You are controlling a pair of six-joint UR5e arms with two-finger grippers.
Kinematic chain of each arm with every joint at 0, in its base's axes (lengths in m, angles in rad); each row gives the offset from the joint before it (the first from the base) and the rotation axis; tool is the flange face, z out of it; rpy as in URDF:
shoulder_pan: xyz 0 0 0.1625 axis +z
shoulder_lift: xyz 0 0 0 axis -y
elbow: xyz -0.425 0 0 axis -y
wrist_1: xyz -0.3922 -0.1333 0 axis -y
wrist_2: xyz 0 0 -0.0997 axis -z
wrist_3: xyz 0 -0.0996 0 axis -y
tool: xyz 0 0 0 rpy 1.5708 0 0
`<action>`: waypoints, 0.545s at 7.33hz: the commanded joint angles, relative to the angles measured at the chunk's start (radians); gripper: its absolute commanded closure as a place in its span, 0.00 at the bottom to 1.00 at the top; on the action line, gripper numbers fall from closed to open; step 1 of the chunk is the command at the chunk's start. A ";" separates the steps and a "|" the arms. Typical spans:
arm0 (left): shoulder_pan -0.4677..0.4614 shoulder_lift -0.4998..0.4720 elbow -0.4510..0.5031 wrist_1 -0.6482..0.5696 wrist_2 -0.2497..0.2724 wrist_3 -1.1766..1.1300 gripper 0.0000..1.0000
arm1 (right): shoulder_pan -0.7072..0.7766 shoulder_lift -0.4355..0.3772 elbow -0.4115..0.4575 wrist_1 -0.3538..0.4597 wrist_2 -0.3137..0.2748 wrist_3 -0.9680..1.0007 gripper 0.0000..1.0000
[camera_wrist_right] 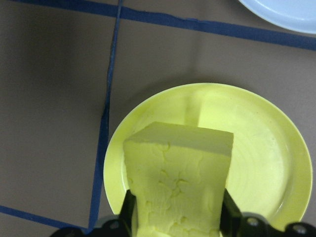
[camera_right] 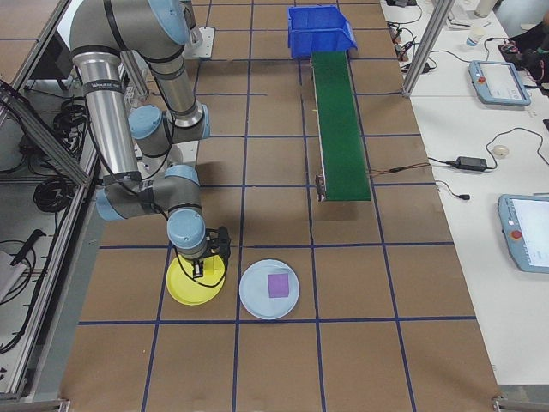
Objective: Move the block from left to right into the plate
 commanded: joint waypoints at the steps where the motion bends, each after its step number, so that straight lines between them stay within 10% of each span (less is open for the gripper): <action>1: -0.004 -0.002 0.001 0.004 -0.009 0.002 0.00 | -0.017 0.024 0.003 -0.024 0.021 -0.081 0.00; 4: -0.004 -0.002 -0.005 0.006 -0.007 0.002 0.00 | 0.124 -0.007 -0.045 0.001 0.030 0.106 0.00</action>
